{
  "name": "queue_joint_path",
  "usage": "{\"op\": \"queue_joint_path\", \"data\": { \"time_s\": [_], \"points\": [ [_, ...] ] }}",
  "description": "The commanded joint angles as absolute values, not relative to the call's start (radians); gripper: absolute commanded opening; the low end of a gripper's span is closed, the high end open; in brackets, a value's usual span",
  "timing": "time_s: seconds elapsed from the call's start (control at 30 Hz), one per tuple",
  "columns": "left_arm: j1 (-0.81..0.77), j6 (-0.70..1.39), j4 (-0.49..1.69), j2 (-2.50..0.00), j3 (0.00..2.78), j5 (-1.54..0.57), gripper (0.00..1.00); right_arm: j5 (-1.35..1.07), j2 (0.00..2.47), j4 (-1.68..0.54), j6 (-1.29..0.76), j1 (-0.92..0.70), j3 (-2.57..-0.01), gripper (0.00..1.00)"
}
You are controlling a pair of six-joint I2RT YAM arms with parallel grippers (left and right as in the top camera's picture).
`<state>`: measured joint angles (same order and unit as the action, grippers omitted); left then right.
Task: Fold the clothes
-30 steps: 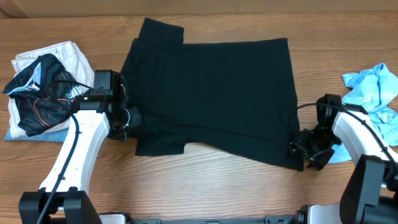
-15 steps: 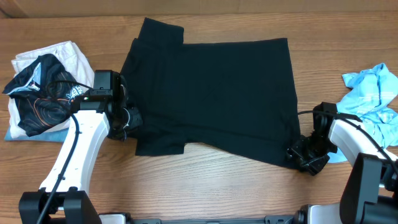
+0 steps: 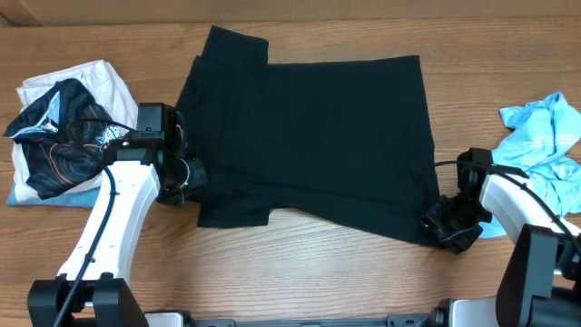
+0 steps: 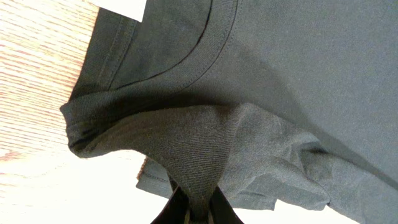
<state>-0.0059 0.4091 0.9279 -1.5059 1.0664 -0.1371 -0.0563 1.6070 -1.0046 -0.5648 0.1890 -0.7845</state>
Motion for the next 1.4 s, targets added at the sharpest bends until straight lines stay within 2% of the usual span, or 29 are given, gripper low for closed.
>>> {"op": "queue_joint_path", "data": {
  "time_s": [0.0,0.13,0.27,0.43,0.73,0.8,1.07,1.37],
  "points": [
    [0.000,0.381,0.931,-1.510,1.066,-0.123,0.08,0.054,1.604,-0.978,-0.603,0.216,-0.802,0.56],
    [0.000,0.381,0.938,-1.510,1.066,-0.123,0.08,-0.001,1.570,-1.017,-0.546,0.227,-0.825,0.56],
    [0.000,0.381,0.938,-1.510,1.066,-0.122,0.08,-0.001,1.402,-1.061,-0.550,0.249,-0.826,0.63],
    [0.000,0.381,0.938,-1.510,1.066,-0.123,0.08,-0.002,1.341,-1.092,-0.550,0.258,-0.824,0.63],
    [0.000,0.373,0.939,-1.510,1.066,-0.123,0.08,-0.072,1.344,-0.998,-0.557,0.259,-0.688,0.61],
    [0.000,0.373,0.941,-1.510,1.066,-0.123,0.08,-0.099,1.344,-0.963,-0.558,0.259,-0.671,0.57],
    [0.000,0.373,0.942,-1.510,1.066,-0.123,0.08,-0.110,1.346,-0.932,-0.601,0.260,-0.645,0.53],
    [0.000,0.373,0.953,-1.510,1.066,-0.123,0.08,-0.133,1.346,-0.879,-0.656,0.260,-0.582,0.52]
  ]
}}
